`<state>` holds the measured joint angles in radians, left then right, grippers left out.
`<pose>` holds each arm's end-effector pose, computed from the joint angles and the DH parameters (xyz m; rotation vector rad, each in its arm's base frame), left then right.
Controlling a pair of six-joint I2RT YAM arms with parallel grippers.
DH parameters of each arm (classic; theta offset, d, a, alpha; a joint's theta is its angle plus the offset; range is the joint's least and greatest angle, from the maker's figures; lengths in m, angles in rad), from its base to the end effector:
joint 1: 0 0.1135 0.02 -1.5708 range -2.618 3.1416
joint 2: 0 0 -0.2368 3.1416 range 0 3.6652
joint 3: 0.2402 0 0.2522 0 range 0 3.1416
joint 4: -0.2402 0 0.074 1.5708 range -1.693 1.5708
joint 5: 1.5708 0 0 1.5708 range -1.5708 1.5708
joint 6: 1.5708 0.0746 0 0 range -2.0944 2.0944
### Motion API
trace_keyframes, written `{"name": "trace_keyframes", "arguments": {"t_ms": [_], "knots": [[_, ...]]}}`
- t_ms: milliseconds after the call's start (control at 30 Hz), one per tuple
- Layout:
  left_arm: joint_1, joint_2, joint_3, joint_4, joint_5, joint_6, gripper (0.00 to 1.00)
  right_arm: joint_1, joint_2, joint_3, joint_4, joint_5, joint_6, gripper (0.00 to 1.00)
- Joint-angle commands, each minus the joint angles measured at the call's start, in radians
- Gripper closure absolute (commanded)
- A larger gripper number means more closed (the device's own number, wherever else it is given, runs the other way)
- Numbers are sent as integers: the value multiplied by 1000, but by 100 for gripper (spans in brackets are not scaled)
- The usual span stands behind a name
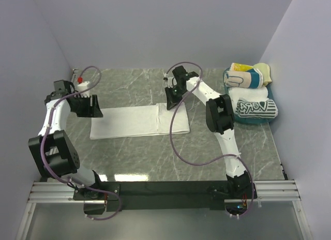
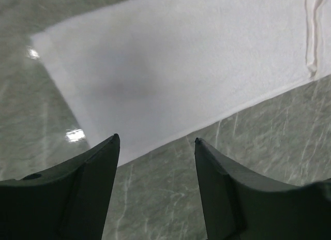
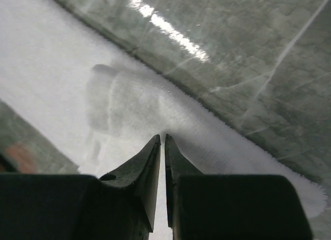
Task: Roll the towels
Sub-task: Fold the towel
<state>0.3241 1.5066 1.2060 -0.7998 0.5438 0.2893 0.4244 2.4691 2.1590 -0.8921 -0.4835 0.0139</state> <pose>0.3147 0.0650 0.2117 0.1233 2.4980 -0.4827 0.4480 0.2405 0.1128 -0.6930 2.7006 0.7832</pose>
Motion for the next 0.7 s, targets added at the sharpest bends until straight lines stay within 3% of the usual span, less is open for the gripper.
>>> {"name": "trace_keyframes", "arguments": {"t_ms": [0,133,200,333,667], "knots": [[-66,56,-19,-33,-70,-33,35,-47,-106,15,-1,-138,23,85],[-108,130,-14,19,-91,-94,39,-95,-265,-116,61,-101,26,79],[-149,185,1,34,-134,-136,39,-101,-248,-116,13,-48,-32,80],[-232,285,35,45,-180,-194,51,-102,-176,-137,-36,14,-39,90],[-290,455,168,103,-320,-277,75,-35,-216,-413,71,118,-42,96]]}}
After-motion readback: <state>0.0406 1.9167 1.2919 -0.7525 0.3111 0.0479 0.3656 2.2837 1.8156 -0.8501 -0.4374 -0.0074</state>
